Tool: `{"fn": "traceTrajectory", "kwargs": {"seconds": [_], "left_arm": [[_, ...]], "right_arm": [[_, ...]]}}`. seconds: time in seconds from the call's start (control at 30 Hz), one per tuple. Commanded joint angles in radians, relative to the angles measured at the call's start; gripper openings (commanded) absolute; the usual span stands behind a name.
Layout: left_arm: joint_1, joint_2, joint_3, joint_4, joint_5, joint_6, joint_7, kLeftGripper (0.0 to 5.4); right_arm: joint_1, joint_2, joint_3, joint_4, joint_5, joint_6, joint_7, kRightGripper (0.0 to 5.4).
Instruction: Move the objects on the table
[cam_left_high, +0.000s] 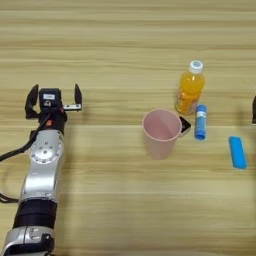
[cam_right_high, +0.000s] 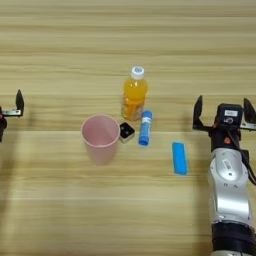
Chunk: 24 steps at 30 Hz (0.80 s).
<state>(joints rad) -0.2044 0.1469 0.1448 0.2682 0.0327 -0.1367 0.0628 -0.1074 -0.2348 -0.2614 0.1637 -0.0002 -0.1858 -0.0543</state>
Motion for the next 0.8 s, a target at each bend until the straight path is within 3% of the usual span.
{"fn": "traceTrajectory", "kwargs": {"seconds": [0.03,0.8], "left_arm": [[-0.009,0.008,-0.002,0.003,0.003,0.003,-0.003,5.4],[-0.009,0.011,-0.004,0.0,0.001,-0.007,-0.01,5.4]], "right_arm": [[0.0,-0.003,0.003,-0.001,-0.001,0.009,0.001,5.39],[0.001,-0.002,0.004,0.0,-0.004,0.009,0.0,5.39]]}}
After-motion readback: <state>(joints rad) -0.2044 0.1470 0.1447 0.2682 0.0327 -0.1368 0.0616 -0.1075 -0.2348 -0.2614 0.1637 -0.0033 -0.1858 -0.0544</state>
